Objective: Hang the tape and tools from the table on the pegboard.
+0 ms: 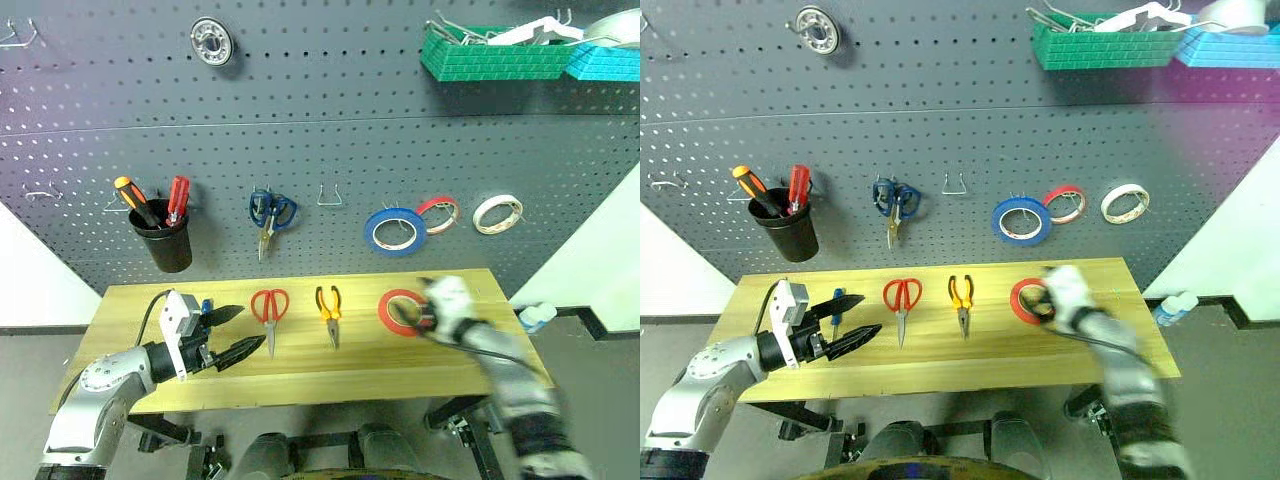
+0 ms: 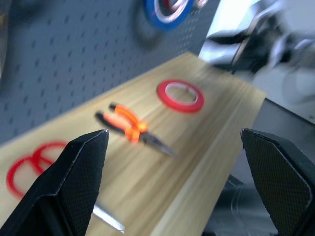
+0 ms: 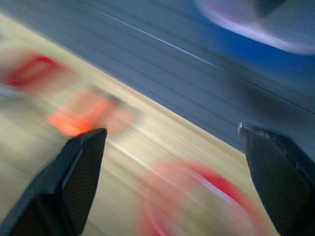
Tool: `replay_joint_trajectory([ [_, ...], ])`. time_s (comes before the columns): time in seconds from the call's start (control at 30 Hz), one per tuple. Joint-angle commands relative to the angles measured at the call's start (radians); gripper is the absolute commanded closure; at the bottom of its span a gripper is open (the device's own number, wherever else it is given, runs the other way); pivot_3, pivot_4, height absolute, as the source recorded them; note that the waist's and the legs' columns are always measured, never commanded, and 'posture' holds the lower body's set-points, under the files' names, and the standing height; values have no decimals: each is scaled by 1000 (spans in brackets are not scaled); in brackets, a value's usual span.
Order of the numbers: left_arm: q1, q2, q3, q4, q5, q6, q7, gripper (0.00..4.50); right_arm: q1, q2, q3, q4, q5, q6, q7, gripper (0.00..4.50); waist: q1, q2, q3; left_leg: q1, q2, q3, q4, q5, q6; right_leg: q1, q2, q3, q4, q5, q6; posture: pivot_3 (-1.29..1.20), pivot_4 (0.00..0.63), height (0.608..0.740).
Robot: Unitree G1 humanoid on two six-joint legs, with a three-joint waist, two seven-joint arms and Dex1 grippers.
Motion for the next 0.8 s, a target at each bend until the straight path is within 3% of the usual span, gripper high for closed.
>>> replay_joint_trajectory([
  [0.03,38,8,22,-45,-15,4,13,16,10,-42,-29,-51,-23,21,-36,0,23,6,0,-1,-3,0,0,0,0,-1,-5,-2,1,-1,4,-10,13,734],
  [0.2,79,12,25,-83,-26,14,19,16,25,-61,-18,-68,-17,36,-39,0,24,-3,6,-4,-6,1,0,-1,1,-1,-9,-2,-3,-2,5,-11,39,734],
  [0.8,36,11,14,-62,-19,11,29,16,26,-84,-27,-45,-18,64,-59,0,-1,-3,13,-3,-5,1,0,-1,1,0,-7,-2,-2,-2,5,-36,41,734],
])
